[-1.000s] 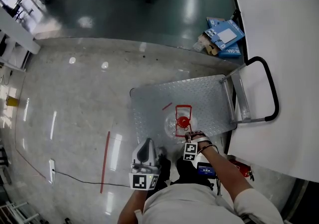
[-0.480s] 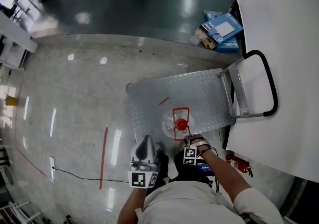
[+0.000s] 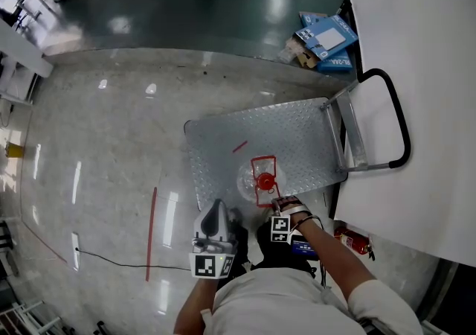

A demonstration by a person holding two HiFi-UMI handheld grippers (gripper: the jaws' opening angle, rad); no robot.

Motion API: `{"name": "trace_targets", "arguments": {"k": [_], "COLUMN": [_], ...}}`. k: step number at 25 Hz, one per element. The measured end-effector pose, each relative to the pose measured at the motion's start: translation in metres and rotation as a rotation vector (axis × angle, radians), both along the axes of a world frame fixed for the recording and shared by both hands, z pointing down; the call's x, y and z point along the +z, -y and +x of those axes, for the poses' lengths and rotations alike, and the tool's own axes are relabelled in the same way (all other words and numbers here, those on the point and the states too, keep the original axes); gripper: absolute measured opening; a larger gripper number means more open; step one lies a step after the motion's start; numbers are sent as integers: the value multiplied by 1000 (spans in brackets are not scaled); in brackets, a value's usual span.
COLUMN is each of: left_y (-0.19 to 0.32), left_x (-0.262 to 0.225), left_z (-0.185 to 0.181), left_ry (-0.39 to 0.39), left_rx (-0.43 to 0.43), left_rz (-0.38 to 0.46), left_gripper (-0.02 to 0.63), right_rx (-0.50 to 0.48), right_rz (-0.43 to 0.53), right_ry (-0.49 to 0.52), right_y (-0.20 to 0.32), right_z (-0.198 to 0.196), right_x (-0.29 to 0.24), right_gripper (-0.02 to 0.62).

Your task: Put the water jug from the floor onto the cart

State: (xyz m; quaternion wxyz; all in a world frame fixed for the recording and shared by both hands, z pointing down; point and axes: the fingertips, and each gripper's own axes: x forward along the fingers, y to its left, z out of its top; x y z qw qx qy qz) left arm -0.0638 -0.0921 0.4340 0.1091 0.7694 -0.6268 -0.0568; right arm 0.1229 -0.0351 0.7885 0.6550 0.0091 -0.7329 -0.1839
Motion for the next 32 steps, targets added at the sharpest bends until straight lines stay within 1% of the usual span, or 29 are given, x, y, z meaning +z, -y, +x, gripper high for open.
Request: {"name": "trace_targets", "arguments": {"k": [3,4,5,6,7,8,10,12,13,15,17,19,20,21,22,24,28,32], "left_y": [-2,-3,-5,-6,-7,-8,-10,-11,-10,-11,-13,-15,-15,-15,-14,-11,-6,-6], "left_x": [-5,-7,-8,-11,-14,-17,-25,-34,-40,-53,-64,-72,-75,-77,-77,-74,-70,-73], "left_z": [0,0,1,2,3,3,4,6,8,13,18,24,27,30,32,35,41,39], "left_ry": [-5,-5,-4,-3,0,2,8,9,9,10,11,18,24,29,31,31,27,34], "left_rx": [-2,-3,-4,-4,-2,0,3,7,10,18,23,31,36,40,43,45,55,51], "left_rz": [8,12,17,24,31,37,49,66,78,102,121,138,145,149,150,143,127,135], "left_gripper": [5,3,4,3,3,3,3,5,3,4,3,4,3,3,5,5,3,3], "right_rx": [-17,-6,23,75,149,237,432,615,688,784,847,888,906,926,946,974,970,960], "right_rz": [-9,-16,-25,-42,-72,-110,-160,-149,-128,-66,8,104,149,185,211,230,202,183], "right_ry": [-2,9,37,85,154,240,431,641,753,977,1186,1359,1422,1467,1491,1490,1464,1473], "right_y": [-3,-4,-3,-1,1,4,19,42,53,72,83,86,86,86,85,84,79,76], "right_z": [2,2,0,-3,-7,-13,-21,-23,-23,-18,-7,6,14,21,26,32,29,25], "right_x": [-13,-20,-30,-42,-58,-77,-121,-171,-197,-251,-305,-351,-368,-378,-383,-378,-369,-369], "right_gripper": [97,97,96,95,87,43,31,14,14,12,12,12,12,12,12,12,12,12]}}
